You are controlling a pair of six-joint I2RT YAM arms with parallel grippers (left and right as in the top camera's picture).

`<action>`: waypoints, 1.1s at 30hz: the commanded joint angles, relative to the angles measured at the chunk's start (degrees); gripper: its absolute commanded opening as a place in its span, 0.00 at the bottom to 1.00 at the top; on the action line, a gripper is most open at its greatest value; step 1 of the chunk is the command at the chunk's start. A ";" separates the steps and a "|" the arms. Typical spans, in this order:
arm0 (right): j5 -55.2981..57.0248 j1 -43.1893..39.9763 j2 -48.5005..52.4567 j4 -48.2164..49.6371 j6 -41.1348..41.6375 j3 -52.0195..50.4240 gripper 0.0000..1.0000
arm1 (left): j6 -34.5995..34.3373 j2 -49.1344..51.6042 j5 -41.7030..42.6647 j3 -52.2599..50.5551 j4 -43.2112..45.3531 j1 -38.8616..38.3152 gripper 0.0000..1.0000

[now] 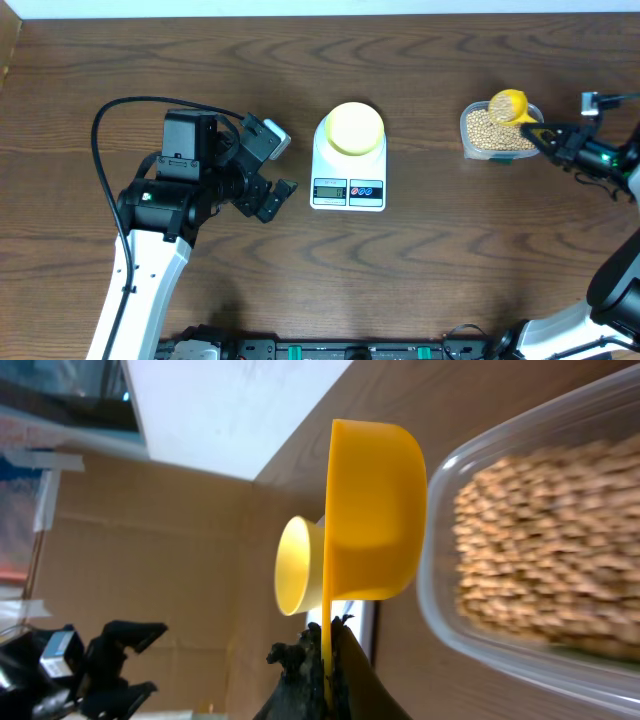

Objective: Scoop item into bowl and weigh 50g on scale
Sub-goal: 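Lift the filled scoop out of the tub with the right gripper, then carry the scoop over the yellow bowl and tip soybeans in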

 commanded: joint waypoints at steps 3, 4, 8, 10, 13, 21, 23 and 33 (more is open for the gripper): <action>-3.08 5.14 0.50 0.22 2.95 -0.33 0.01 | 0.96 0.33 0.74 -0.15 -0.07 0.26 0.98; -3.43 6.45 0.50 0.48 3.19 -0.33 0.01 | 0.94 0.33 0.74 -0.15 -0.07 0.26 0.98; -3.37 10.78 0.50 2.54 6.60 -0.33 0.01 | 0.94 0.33 0.74 -0.15 -0.07 0.26 0.97; -3.37 13.05 0.50 4.55 9.05 -0.33 0.01 | 0.94 0.33 0.74 -0.15 -0.07 0.26 0.98; -3.32 16.48 0.50 9.14 13.64 -0.33 0.01 | 0.94 0.33 0.74 -0.15 -0.07 0.26 0.98; 3.34 26.32 0.50 20.50 24.68 -0.31 0.01 | 0.94 0.33 0.74 -0.15 -0.07 0.26 0.98; 5.25 28.24 0.50 21.44 25.14 -0.31 0.01 | 0.94 0.33 0.76 -0.15 -0.07 0.26 0.98; 16.72 38.01 0.48 25.05 24.72 -0.09 0.01 | 0.94 0.33 0.74 -0.15 -0.07 0.26 0.98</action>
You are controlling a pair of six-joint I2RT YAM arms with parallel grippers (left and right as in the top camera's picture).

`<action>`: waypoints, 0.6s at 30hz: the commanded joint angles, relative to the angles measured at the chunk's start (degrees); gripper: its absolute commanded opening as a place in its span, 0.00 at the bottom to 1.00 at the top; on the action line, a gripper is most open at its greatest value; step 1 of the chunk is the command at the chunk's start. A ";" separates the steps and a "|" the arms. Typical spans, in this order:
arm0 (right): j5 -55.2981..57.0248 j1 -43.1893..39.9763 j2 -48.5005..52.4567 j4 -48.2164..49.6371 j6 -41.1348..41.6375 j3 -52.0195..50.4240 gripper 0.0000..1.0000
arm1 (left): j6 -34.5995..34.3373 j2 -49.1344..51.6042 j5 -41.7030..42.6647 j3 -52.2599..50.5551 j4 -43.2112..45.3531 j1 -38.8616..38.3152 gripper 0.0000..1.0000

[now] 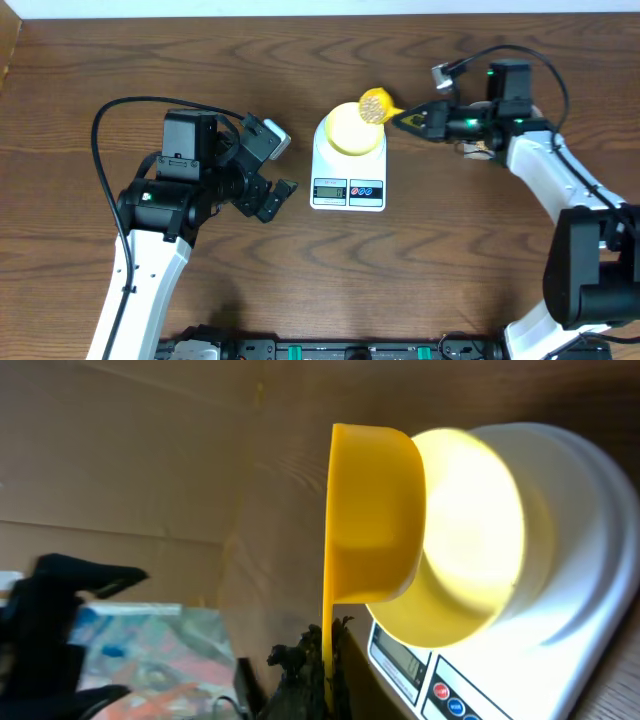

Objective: Scoop item into bowl and weigh 50g on scale
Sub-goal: 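Carry the scoop over the yellow bowl and tip soybeans in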

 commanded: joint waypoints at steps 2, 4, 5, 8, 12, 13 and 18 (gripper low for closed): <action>6.73 3.50 0.48 0.02 -1.86 0.48 0.01 | 0.94 0.33 0.74 -0.15 -0.07 0.26 0.97; 8.79 4.85 0.31 -0.42 -3.30 0.83 0.01 | 0.94 0.33 0.76 -0.15 -0.07 0.26 0.98; 10.43 5.62 0.15 -1.09 -3.91 1.14 0.01 | 0.96 0.33 0.74 -0.15 -0.07 0.26 0.98; 15.69 7.65 -0.42 -5.40 -7.23 2.95 0.01 | 0.96 0.33 0.74 -0.15 -0.07 0.26 0.98; 23.82 10.64 -0.79 -15.89 -15.21 8.41 0.01 | 0.94 0.33 0.74 -0.15 -0.07 0.26 0.98; 25.66 11.41 -0.79 -17.77 -16.76 9.64 0.01 | 0.94 0.33 0.74 -0.15 -0.07 0.26 0.98; 35.34 15.50 -0.87 -24.44 -21.31 15.23 0.01 | 0.94 0.33 0.74 -0.15 -0.07 0.26 0.98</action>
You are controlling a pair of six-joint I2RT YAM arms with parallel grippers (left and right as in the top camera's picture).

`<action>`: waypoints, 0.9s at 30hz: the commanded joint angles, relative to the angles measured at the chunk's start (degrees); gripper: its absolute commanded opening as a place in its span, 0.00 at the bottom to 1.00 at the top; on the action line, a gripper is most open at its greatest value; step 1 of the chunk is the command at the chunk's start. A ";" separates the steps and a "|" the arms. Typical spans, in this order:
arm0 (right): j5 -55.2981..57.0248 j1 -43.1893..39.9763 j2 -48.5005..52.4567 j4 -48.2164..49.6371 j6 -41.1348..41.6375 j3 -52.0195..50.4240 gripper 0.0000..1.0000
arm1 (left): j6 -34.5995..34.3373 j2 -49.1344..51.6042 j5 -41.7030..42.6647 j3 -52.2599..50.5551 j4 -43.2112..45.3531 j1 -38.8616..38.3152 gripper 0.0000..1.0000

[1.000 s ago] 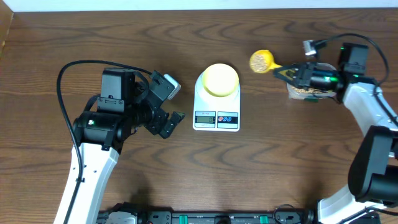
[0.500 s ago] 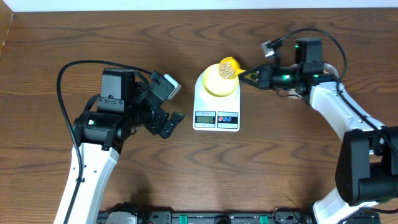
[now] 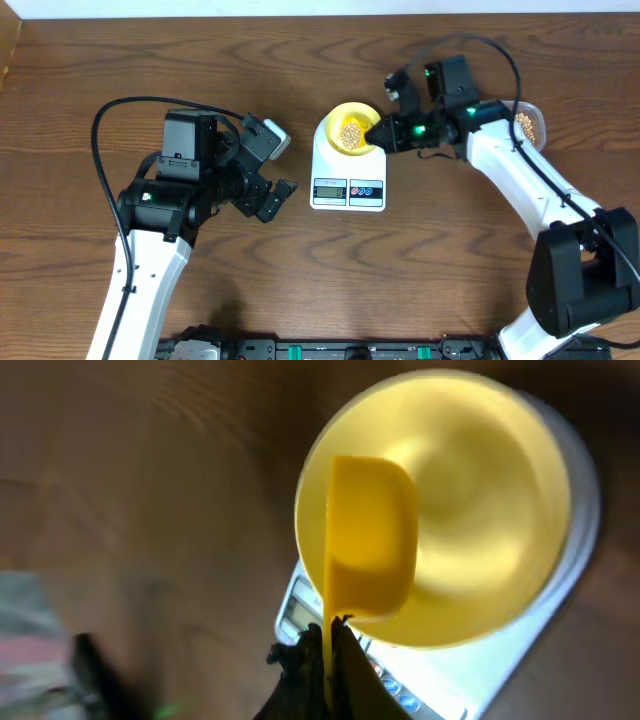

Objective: Scoop item into bowl and weigh 50g on scale
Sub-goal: 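Carry the scoop over the yellow bowl and tip soybeans in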

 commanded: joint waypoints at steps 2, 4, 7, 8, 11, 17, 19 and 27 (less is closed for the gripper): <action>14.99 4.44 -0.87 -4.20 -6.62 6.34 0.01 | 0.94 0.33 0.76 -0.15 -0.07 0.26 0.98; 18.45 5.68 -0.87 -5.25 -7.54 7.58 0.01 | 0.94 0.33 0.74 -0.15 -0.07 0.26 0.98; 23.32 6.97 -0.87 -6.29 -7.80 8.70 0.01 | 0.94 0.33 0.76 -0.15 -0.07 0.26 0.98; 24.41 7.23 -0.87 -6.29 -8.00 8.72 0.01 | 0.94 0.33 0.74 -0.15 -0.07 0.26 0.98; 25.83 7.87 -0.87 -6.34 -9.27 8.79 0.01 | 0.94 0.33 0.74 -0.15 -0.07 0.26 0.98; 25.92 9.88 -0.92 -8.83 -14.82 11.52 0.01 | 0.96 0.33 0.74 -0.15 -0.07 0.26 0.98; 28.68 10.80 -0.92 -10.47 -15.32 13.25 0.01 | 0.96 0.33 0.74 -0.15 -0.07 0.26 0.98; 41.97 14.29 -0.94 -13.49 -18.64 15.15 0.01 | 0.94 0.33 0.74 -0.15 -0.07 0.26 0.98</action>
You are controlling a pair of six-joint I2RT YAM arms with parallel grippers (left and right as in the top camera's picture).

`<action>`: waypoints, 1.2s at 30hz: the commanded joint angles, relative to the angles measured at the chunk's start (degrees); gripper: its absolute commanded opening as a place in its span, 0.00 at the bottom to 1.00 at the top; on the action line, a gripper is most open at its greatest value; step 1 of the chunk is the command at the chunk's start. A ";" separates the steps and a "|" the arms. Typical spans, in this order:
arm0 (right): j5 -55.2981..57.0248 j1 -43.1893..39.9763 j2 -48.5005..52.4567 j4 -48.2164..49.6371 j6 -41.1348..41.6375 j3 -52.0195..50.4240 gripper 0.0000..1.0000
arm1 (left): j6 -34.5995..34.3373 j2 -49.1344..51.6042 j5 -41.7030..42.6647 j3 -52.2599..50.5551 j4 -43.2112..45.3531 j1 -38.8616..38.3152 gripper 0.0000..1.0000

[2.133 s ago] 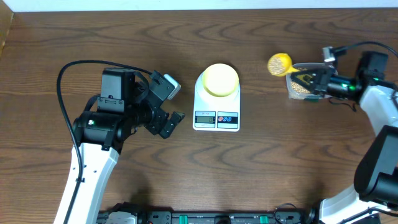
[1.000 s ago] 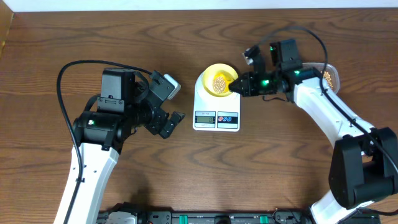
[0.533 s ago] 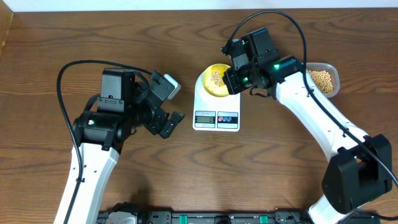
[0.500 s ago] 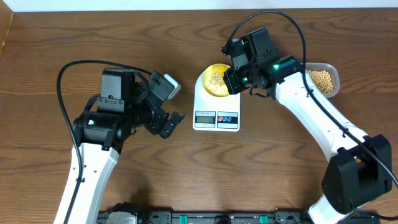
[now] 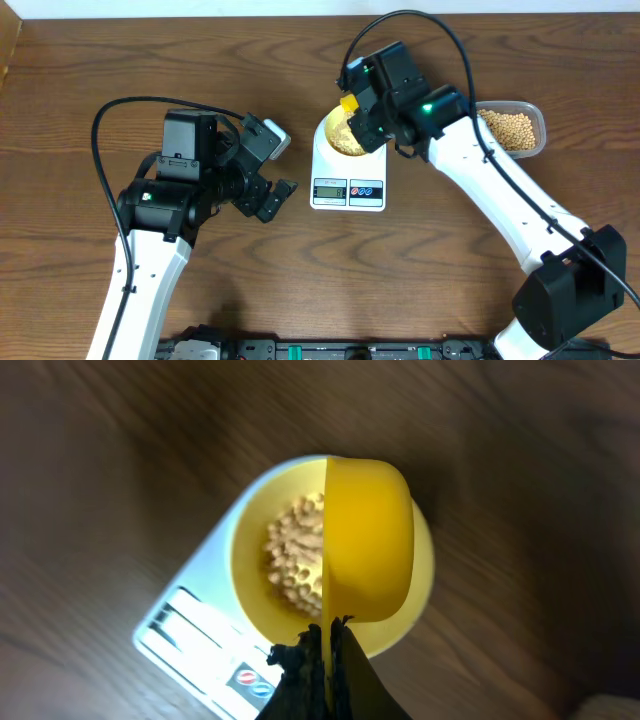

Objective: Scoop item into bowl and weigh 50g on scale
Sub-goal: 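Carry the scoop over the yellow bowl and tip soybeans in, then move the empty scoop back to the soybean tub with the right gripper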

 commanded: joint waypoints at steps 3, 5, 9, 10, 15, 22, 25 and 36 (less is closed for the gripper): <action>7.19 2.10 -0.85 -0.52 -4.28 0.96 0.01 | 0.94 0.33 0.76 -0.15 -0.07 0.26 0.97; 8.35 2.84 -0.85 -0.39 -4.66 0.96 0.01 | 0.96 0.33 0.76 -0.15 -0.07 0.26 0.98; 9.94 3.65 -0.94 -0.28 -5.01 1.03 0.01 | 0.94 0.33 0.74 -0.15 -0.07 0.26 0.98; 9.49 3.63 -1.03 -0.31 -5.07 1.11 0.01 | 0.94 0.33 0.74 -0.15 -0.07 0.26 0.98; 5.51 2.25 -2.05 -0.83 -4.46 1.42 0.01 | 0.94 0.33 0.74 -0.15 -0.07 0.26 0.98; -3.41 -4.85 -6.36 -3.96 -2.58 1.79 0.01 | 0.94 0.33 0.74 -0.15 -0.07 0.26 0.97; -8.33 -10.40 -9.55 -5.97 -2.01 1.81 0.01 | 0.94 0.33 0.74 -0.15 -0.07 0.26 0.98; -11.85 -31.52 -13.66 -14.32 -1.66 1.79 0.01 | 0.94 0.33 0.76 -0.15 -0.07 0.26 0.98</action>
